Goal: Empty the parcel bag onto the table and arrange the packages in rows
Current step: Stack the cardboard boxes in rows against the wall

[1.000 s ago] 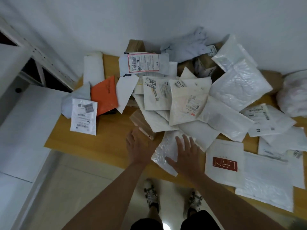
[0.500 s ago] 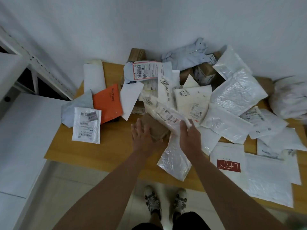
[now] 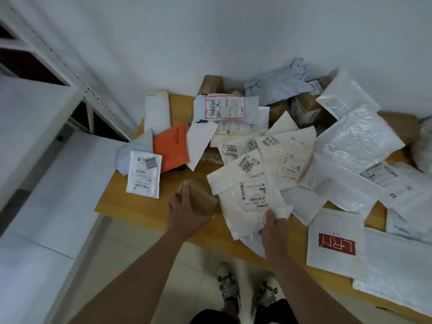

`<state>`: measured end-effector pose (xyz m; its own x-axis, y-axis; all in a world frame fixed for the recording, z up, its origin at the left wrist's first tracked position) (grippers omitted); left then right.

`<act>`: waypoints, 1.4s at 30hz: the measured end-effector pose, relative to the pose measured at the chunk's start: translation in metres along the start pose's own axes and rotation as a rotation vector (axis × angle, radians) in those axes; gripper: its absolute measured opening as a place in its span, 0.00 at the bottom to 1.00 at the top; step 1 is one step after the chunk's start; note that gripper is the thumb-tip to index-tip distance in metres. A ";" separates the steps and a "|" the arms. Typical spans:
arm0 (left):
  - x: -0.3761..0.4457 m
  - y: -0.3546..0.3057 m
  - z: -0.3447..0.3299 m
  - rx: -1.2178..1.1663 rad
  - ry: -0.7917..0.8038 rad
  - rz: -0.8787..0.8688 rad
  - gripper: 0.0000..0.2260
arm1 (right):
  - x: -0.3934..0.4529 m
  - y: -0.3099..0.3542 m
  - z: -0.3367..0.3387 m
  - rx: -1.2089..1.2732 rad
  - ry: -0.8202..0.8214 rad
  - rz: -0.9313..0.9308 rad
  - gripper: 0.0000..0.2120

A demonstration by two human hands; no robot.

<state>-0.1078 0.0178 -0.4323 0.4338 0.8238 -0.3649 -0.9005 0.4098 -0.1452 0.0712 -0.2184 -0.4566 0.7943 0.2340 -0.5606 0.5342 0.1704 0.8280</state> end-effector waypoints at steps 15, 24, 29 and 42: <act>-0.009 0.067 -0.030 -0.132 0.027 0.121 0.54 | -0.007 -0.058 0.008 0.127 -0.292 -0.210 0.22; 0.012 0.093 0.006 0.022 -0.087 -0.163 0.42 | -0.083 0.018 -0.168 -0.736 -0.020 0.716 0.32; 0.070 0.168 0.042 -0.048 -0.131 -0.099 0.29 | -0.072 -0.022 -0.265 -1.175 0.238 0.473 0.49; 0.176 0.236 0.074 -0.030 0.044 0.107 0.35 | -0.078 0.007 -0.392 -1.160 0.395 0.846 0.36</act>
<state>-0.2420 0.2889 -0.4630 0.3337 0.8442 -0.4194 -0.9425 0.3077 -0.1304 -0.1002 0.1393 -0.4114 0.5145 0.8558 -0.0531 -0.7070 0.4585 0.5385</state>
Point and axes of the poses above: each hand's wrist, its own x-axis towards the middle knuckle, its own z-axis out of the back of the hand, y = z × x, the point moved 10 cm from there along x, towards the middle knuckle, and after that the axes turned 14 degrees about x, right-handed, at the moved point
